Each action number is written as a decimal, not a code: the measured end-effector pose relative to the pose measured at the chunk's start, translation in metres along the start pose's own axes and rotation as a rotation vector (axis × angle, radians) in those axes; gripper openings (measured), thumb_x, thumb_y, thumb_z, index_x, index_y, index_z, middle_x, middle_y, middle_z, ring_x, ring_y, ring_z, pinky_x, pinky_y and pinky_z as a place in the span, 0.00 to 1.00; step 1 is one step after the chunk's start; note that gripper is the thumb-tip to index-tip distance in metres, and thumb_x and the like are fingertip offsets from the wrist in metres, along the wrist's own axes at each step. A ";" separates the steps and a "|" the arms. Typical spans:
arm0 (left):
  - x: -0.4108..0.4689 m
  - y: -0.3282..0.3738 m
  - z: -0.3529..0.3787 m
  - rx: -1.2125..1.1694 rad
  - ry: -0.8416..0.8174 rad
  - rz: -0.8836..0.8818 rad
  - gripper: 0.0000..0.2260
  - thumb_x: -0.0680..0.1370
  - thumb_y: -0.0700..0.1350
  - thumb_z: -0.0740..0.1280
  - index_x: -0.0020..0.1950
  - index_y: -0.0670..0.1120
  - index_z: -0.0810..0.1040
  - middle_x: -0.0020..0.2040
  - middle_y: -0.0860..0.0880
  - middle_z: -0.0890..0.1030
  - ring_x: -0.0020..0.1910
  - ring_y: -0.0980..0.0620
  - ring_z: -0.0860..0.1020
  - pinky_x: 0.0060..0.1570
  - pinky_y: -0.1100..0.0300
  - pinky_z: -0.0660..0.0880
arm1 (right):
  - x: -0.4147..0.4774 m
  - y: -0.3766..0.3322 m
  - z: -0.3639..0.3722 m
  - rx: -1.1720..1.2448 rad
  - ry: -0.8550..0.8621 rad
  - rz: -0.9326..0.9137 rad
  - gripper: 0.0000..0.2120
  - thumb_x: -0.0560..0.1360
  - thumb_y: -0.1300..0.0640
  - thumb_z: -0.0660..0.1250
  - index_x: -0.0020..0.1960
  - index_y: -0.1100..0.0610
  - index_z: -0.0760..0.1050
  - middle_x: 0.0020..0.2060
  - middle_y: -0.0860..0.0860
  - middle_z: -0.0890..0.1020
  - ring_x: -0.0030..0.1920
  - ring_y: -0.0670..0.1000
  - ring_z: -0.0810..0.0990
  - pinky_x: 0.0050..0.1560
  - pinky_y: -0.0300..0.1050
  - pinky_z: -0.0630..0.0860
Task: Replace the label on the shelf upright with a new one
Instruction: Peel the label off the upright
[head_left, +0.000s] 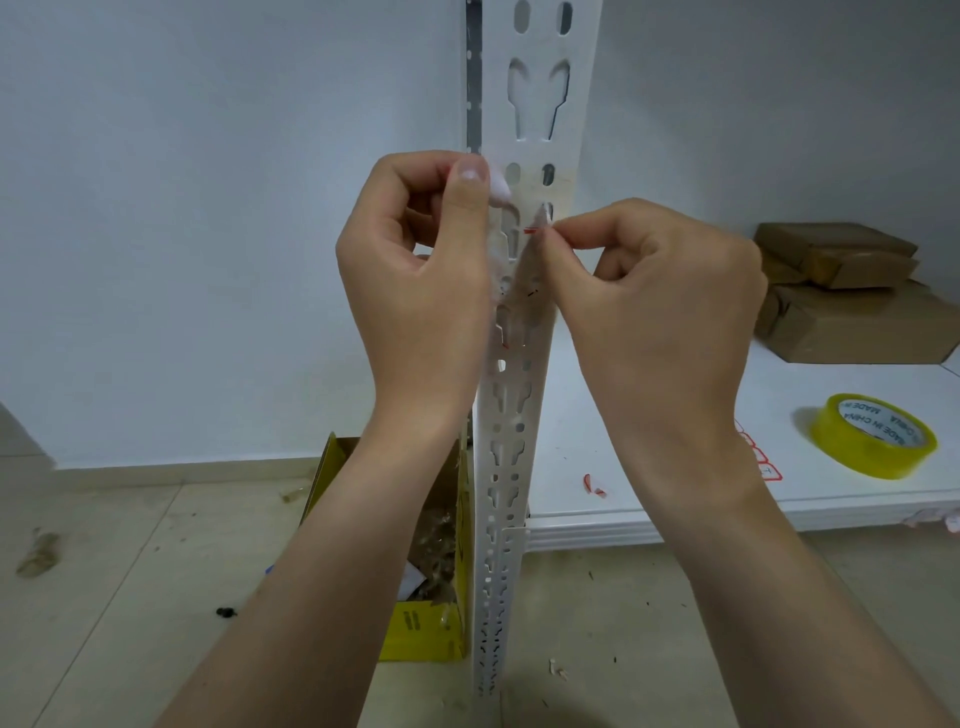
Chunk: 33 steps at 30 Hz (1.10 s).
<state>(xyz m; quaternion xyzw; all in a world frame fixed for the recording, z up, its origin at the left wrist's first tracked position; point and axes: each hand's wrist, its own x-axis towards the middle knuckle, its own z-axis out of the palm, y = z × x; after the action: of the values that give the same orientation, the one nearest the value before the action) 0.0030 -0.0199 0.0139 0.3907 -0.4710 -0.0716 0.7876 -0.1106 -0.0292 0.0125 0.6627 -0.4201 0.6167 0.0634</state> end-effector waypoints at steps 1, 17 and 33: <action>0.000 0.000 0.000 -0.001 -0.002 -0.001 0.06 0.81 0.42 0.66 0.45 0.45 0.80 0.44 0.48 0.85 0.37 0.53 0.75 0.39 0.58 0.74 | 0.001 -0.001 0.000 0.008 -0.010 0.024 0.07 0.77 0.46 0.73 0.47 0.48 0.86 0.26 0.38 0.73 0.26 0.42 0.72 0.35 0.37 0.73; 0.001 0.000 -0.002 0.007 -0.004 0.014 0.08 0.81 0.40 0.66 0.44 0.47 0.80 0.43 0.49 0.85 0.36 0.53 0.76 0.39 0.57 0.74 | 0.004 -0.006 0.001 0.182 -0.101 0.205 0.05 0.77 0.47 0.74 0.44 0.47 0.85 0.23 0.42 0.76 0.27 0.47 0.80 0.32 0.27 0.67; 0.001 -0.001 -0.002 0.009 -0.007 0.011 0.08 0.81 0.41 0.66 0.44 0.47 0.80 0.43 0.50 0.85 0.37 0.54 0.76 0.39 0.57 0.74 | 0.006 -0.009 -0.002 0.266 -0.120 0.250 0.07 0.76 0.51 0.74 0.39 0.44 0.82 0.23 0.47 0.79 0.26 0.52 0.80 0.34 0.46 0.82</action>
<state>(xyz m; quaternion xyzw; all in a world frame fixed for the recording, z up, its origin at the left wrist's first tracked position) 0.0054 -0.0201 0.0129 0.3915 -0.4763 -0.0667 0.7845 -0.1073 -0.0249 0.0222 0.6434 -0.4169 0.6294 -0.1269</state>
